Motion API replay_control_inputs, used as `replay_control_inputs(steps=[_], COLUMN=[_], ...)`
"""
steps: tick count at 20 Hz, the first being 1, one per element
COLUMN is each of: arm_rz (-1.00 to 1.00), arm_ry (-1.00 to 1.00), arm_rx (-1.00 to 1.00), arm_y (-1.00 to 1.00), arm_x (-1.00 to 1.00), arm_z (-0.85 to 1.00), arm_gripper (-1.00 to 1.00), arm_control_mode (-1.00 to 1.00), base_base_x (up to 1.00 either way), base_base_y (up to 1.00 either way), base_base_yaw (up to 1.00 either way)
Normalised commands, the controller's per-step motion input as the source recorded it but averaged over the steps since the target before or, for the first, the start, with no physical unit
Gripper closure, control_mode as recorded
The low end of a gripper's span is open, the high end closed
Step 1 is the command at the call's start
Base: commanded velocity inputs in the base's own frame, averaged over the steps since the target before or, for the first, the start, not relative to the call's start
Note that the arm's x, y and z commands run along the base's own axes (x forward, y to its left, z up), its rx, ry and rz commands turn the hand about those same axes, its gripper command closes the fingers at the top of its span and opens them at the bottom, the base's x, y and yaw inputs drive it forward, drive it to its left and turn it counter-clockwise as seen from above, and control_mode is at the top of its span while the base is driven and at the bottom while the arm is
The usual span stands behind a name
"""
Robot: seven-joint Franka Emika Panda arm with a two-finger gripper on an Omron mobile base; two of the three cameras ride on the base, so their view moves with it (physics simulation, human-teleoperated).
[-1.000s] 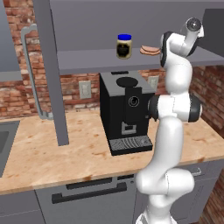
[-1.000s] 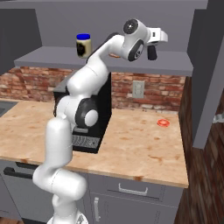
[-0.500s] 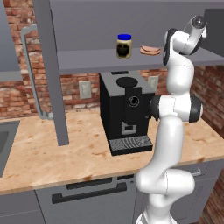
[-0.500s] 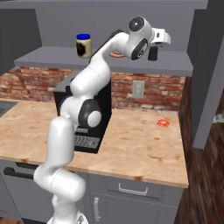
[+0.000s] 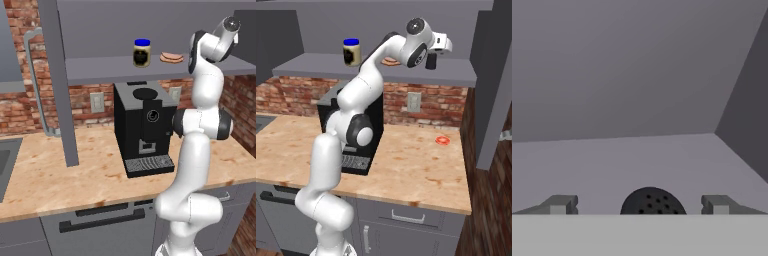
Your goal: Pick the shaker and mayonnaise from the counter and place them in the cabinet.
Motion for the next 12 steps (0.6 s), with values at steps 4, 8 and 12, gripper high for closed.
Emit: replay_control_inputs(steps=[4, 8, 12], arm_rz=[0.01, 0.0, 0.01], arm_ry=[0.0, 0.0, -0.02], arm_rx=[0.06, 0.06, 0.03], arm_y=[0.0, 0.0, 0.0], arm_x=[0.02, 0.0, -0.03], arm_z=[-0.09, -0.11, -0.05], arm_gripper=[-1.0, -1.0, -1.0], arm_control_mode=[-1.0, -1.0, -1.0], base_base_x=[0.0, 0.0, 0.0], base_base_y=[0.0, 0.0, 0.0], base_base_yaw=[0.0, 0.0, 0.0])
